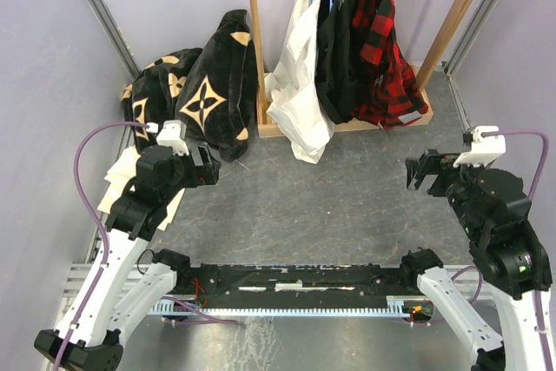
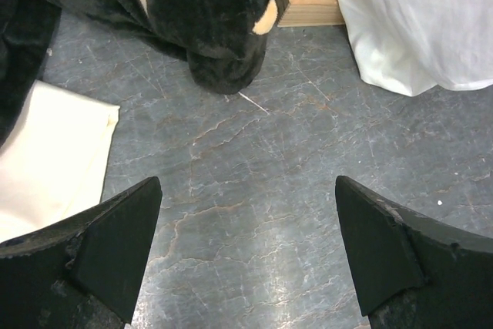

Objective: Place the shirt on the hanger
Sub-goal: Reset both arms

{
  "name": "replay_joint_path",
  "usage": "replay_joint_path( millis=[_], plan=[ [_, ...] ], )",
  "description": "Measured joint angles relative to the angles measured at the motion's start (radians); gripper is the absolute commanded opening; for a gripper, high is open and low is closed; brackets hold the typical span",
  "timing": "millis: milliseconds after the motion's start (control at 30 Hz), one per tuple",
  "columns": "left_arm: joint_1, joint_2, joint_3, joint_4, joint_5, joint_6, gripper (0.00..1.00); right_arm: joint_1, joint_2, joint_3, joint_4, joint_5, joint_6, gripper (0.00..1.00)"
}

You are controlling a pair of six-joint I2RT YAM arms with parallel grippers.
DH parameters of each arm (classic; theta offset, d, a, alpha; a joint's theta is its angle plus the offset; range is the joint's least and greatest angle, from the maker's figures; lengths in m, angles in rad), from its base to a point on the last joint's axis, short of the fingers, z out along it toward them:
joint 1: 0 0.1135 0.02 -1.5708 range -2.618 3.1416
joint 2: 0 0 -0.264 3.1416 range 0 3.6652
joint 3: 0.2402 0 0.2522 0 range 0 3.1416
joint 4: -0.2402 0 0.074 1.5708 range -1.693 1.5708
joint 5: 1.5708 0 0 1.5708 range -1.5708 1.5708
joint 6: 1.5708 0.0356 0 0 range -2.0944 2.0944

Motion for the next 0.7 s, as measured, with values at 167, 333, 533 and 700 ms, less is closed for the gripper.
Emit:
replay_joint_path(
  millis=[167,333,533,700],
  plan=[
    [0.0,-0.023,0.0,-0.003,-0.031,-0.021,0.99,0.0,-0.079,-0.131,-0.006,-0.063,0.063,0.99],
    [0.0,-0.04,0.0,-0.003,-0.054,-0.05,0.99,0.0,-0.122,-0.223,-0.004,-0.092,0.094,0.99],
    [0.0,-0.1,0.0,-0.001,-0.097,-0.092,0.99,0.0,-0.179,-0.271,0.02,-0.091,0.097,0.99],
    [0.0,-0.186,-0.024,0.011,-0.155,-0.116,0.99,0.0,-0.256,-0.373,0.058,-0.075,0.102,0.99]
  ],
)
